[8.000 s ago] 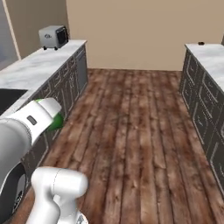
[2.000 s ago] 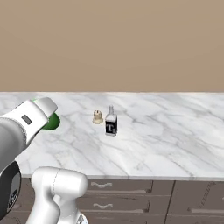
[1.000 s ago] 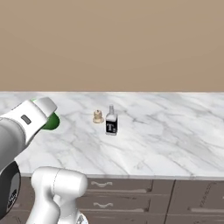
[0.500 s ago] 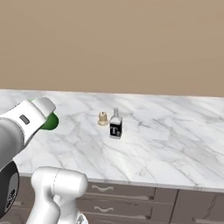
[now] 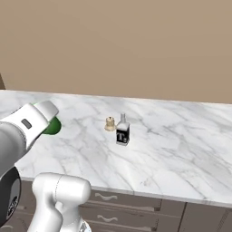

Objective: Open the cabinet directly in front. Then move the liquor and the cup to the dining counter with the candle on it.

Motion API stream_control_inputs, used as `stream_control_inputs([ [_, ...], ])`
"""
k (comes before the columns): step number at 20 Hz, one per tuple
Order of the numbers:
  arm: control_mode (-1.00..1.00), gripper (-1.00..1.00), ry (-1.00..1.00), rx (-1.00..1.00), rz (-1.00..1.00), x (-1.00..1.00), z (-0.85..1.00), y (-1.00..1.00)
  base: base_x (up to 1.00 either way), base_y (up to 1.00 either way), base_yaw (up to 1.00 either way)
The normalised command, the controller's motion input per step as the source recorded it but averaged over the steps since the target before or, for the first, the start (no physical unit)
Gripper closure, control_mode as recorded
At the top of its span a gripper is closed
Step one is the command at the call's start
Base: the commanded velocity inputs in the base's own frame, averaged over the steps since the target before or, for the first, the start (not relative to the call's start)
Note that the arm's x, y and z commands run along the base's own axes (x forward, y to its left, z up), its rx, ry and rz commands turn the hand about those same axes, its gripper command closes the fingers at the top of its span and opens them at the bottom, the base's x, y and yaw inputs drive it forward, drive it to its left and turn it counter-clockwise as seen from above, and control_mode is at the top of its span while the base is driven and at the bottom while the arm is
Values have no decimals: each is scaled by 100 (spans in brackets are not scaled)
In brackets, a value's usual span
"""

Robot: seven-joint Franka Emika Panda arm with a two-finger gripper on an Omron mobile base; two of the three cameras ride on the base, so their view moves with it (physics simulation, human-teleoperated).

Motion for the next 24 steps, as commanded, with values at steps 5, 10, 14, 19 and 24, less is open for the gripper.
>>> stream_control_inputs([
  [5, -100, 100, 0, 0, 0, 9, 0, 0, 17, 0, 1],
  [10, -100, 100, 9, 0, 0, 21, 0, 0, 0, 0, 0],
  [14, -100, 100, 15, 0, 0, 16, 0, 0, 0, 0, 0],
  [19, -100, 100, 8, -2, 0, 3, 0, 7, 0, 0, 0],
  [24, -100, 100, 7, 0, -3, 5, -7, 5, 0, 0, 0],
])
